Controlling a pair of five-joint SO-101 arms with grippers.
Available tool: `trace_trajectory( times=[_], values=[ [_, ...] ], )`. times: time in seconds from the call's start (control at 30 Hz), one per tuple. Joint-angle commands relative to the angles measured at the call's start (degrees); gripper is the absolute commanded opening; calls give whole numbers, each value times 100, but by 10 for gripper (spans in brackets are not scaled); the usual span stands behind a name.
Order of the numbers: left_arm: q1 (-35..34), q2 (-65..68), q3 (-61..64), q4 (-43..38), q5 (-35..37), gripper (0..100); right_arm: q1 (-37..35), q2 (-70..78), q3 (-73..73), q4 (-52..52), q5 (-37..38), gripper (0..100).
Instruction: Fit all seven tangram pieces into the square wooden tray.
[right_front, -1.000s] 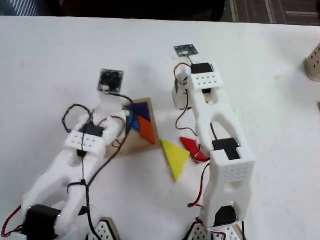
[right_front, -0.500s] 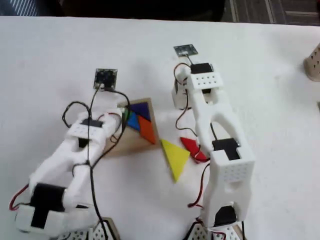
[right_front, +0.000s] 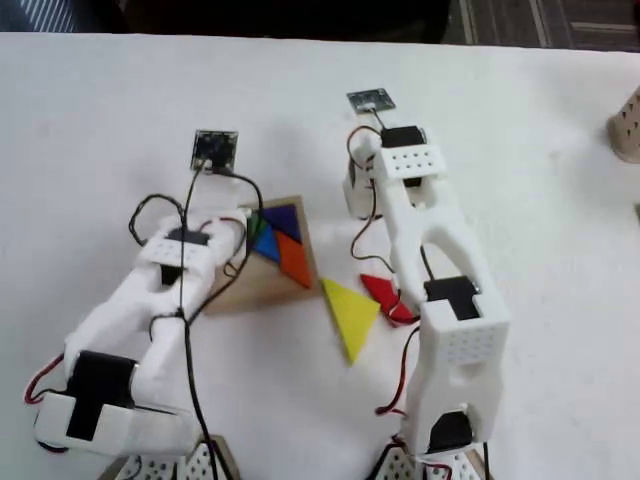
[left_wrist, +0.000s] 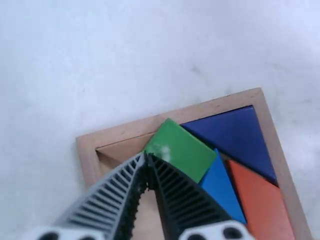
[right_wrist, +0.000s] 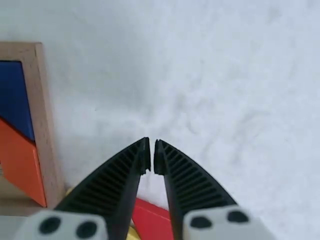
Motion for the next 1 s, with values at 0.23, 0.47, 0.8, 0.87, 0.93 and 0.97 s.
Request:
trace_trajectory(
  times=[0.23,0.47,0.8,0.87,0.93,0.97],
  values=[
    [418,4,-167,352,-35,21,66,-391,-176,-57,0,22],
    [426,-4,-167,352,-35,21,66,-391,-185,-66,9,22],
    [787,-778,360,369,-53,21,66,-391,-185,-75,9,22],
    [813,-1253,589,369,-26,21,66,-391,-185,-75,9,22],
    [796,-1648,756,290,-9,21,66,-391,-185,-75,9,22],
    [725,-1815,862,185,-9,21,66,-391,-185,-75,9,22]
  ],
)
